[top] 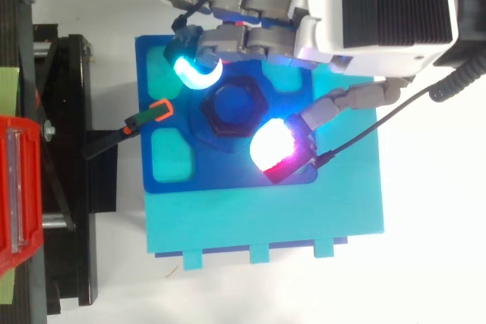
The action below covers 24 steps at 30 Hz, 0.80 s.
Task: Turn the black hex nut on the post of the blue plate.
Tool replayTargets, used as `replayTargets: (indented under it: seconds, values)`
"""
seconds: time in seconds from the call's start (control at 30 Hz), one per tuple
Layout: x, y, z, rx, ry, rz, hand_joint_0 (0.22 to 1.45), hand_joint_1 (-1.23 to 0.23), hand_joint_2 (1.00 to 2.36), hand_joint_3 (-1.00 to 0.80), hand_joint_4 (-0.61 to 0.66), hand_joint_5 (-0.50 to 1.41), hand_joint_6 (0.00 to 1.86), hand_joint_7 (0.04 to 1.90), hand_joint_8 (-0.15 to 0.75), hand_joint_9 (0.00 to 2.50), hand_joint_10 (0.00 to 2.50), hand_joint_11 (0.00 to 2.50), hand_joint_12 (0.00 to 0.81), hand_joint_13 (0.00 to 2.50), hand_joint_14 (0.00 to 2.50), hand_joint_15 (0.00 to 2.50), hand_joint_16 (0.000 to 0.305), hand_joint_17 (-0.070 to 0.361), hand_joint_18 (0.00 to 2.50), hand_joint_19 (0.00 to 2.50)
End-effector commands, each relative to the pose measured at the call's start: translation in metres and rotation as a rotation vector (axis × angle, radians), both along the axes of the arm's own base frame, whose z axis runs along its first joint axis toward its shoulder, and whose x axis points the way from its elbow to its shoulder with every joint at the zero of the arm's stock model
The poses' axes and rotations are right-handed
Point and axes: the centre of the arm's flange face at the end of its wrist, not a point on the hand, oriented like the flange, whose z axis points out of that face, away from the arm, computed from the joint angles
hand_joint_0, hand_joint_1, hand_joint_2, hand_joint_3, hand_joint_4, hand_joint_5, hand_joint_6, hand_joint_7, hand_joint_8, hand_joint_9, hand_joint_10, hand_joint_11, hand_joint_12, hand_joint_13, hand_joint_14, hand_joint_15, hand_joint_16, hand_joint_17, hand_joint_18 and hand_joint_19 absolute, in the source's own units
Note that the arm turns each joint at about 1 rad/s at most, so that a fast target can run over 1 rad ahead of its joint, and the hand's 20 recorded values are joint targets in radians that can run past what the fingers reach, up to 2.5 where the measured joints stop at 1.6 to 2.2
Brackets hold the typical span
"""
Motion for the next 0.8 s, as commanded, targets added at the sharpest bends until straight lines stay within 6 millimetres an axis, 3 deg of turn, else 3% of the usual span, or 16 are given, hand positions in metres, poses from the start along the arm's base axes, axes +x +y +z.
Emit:
replayTargets:
  seconds: [0.0, 0.17, 0.77]
  values:
    - [-0.003, 0.000, 0.005, -0.002, 0.007, 0.000, 0.44, -0.48, 1.00, -0.50, 0.28, -0.21, 0.50, 0.94, 0.202, 0.00, 0.00, 0.00, 0.340, 0.05, 0.00, 0.02, 0.047, 0.106, 0.00, 0.08]
    - [-0.007, 0.004, 0.019, -0.002, 0.002, 0.006, 0.44, -0.47, 1.00, -0.50, 0.28, -0.21, 0.50, 0.94, 0.202, 0.00, 0.00, 0.00, 0.341, 0.06, 0.00, 0.02, 0.047, 0.106, 0.00, 0.08]
    - [-0.010, 0.007, 0.016, -0.004, 0.032, 0.008, 0.44, -0.46, 1.00, -0.50, 0.27, -0.21, 0.50, 0.94, 0.203, 0.00, 0.00, 0.00, 0.340, 0.07, 0.00, 0.02, 0.048, 0.107, 0.00, 0.09]
